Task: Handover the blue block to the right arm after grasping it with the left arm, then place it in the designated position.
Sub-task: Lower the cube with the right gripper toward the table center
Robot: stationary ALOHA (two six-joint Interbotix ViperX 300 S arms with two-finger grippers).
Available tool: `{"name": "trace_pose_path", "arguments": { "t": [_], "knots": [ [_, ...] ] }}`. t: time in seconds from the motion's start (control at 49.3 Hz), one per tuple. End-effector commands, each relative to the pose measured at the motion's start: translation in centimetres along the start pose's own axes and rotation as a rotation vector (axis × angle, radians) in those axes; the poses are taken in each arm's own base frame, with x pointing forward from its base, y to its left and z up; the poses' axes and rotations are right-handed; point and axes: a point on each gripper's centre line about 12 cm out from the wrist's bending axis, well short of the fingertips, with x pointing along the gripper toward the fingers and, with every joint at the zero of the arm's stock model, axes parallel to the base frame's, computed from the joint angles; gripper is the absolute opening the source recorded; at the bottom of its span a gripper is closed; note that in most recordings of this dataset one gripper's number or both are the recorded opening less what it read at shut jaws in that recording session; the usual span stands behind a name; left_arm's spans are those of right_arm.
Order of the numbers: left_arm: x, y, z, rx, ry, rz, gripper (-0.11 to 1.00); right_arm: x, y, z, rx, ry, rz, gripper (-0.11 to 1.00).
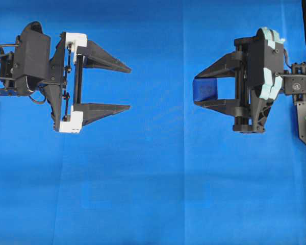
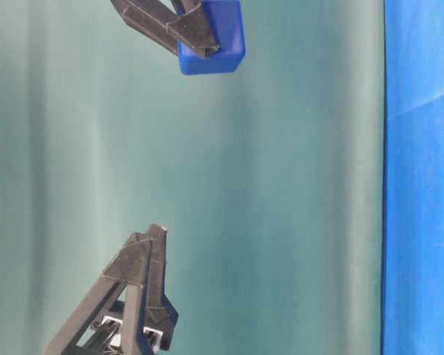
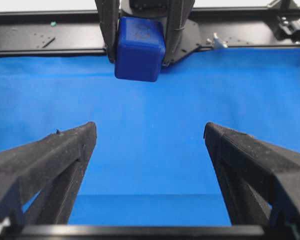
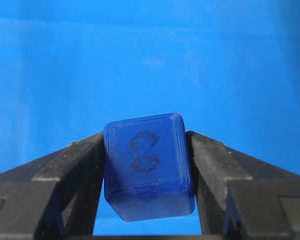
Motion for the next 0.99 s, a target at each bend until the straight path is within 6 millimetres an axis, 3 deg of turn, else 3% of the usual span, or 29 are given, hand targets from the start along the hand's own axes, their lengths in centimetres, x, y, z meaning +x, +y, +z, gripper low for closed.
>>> {"name": "trace_pose_path", "arguments": {
  "t": [0.0,0.669,0.973],
  "knots": [
    [-0.3,0.1,1.5,0.003,-0.049,0.003,0.93,-0.5,0.1,0.9,0.007,-0.029,0.008,0.43],
    [-0.3,0.1,1.5,0.001,-0.047,0.003,0.93,-0.2,0.1,0.4,0.007,-0.005,0.000,0.43],
    [-0.3,0.1,1.4,0.003,-0.046,0.003,0.93,4.1,0.4,-1.8,0.006,0.061,0.016,0.43]
  ]
}}
